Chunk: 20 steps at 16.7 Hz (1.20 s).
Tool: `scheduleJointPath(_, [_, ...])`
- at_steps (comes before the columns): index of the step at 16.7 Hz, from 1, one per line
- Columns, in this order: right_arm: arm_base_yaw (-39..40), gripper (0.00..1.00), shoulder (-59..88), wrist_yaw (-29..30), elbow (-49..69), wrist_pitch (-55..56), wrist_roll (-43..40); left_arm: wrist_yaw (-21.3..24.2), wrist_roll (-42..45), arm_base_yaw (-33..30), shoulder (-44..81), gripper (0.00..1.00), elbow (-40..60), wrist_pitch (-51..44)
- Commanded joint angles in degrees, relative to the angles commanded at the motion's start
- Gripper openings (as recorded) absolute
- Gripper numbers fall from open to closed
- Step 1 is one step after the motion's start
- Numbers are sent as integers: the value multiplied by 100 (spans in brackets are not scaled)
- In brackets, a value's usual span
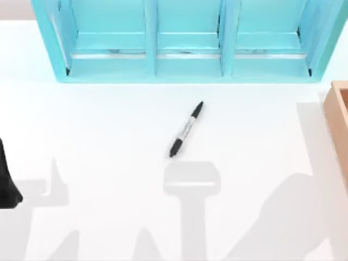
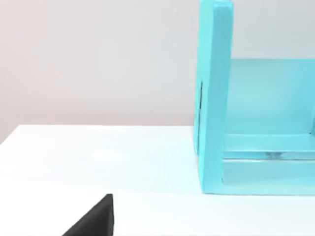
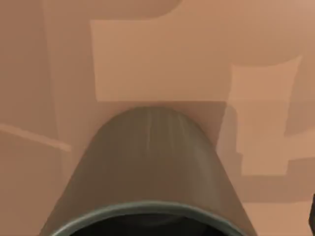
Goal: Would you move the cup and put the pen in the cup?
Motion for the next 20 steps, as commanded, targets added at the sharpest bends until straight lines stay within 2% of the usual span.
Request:
scheduleJointPath(2, [0, 2, 0, 0, 0, 0, 0, 0, 0, 0, 0, 100, 0, 0])
scheduleJointPath(3, [0, 0, 0, 0, 0, 0, 0, 0, 0, 0, 0, 100, 0, 0])
scheduleJointPath(13, [89, 0, -20, -2, 90, -88, 93, 0, 0, 0, 0, 100, 0, 0])
scheduleJointPath(16, [601, 0, -161, -2, 619, -659, 603, 0, 0, 0, 0, 100, 0, 0])
scheduleJointPath(20, [1534, 0, -391, -4, 1445, -2088, 1527, 0, 0, 0, 0, 100, 0, 0])
